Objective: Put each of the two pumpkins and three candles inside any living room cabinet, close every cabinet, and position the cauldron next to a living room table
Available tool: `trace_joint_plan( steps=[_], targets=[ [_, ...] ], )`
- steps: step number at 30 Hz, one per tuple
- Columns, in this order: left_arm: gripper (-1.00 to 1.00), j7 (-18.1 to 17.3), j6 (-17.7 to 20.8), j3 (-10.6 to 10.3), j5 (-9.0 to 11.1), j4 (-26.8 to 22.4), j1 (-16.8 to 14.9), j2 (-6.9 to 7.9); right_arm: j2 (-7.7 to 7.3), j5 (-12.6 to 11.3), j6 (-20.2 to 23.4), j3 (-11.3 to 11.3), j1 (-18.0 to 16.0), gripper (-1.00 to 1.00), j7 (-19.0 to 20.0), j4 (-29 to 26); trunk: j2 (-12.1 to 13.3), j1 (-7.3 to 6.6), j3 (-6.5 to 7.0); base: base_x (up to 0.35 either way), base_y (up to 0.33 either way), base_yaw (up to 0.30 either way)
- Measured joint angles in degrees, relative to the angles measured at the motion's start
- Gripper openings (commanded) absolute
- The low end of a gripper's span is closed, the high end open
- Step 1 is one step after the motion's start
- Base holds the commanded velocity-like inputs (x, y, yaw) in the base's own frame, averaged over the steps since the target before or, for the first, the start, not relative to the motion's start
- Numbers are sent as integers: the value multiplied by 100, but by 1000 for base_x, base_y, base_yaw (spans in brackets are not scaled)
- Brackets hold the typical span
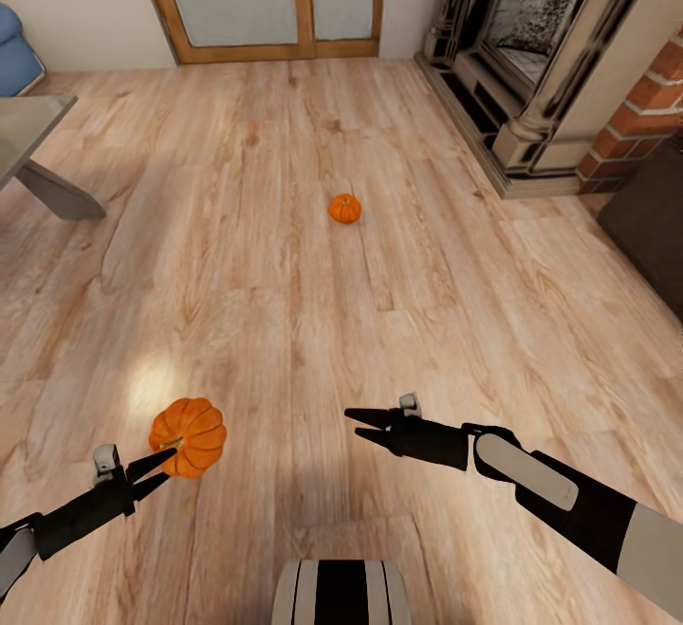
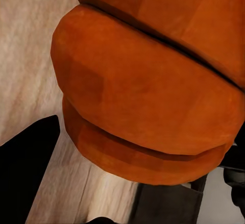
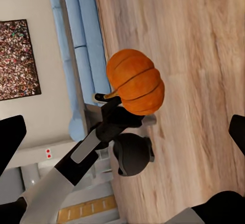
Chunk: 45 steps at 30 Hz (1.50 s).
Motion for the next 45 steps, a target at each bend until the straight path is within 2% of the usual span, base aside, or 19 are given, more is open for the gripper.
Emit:
trace_joint_plan(
  steps=[22,45],
  targets=[
    [-100,-2,0,8,0,2,0,-2,1,27,-13,-3,0,100,-19,15,30,-57,690,0,0,0],
    [-100,-2,17,-1,0,-5,-3,-14,9,29,-5,-6,-1,100,29,414,60,-116,1410,0,0,0]
  ],
)
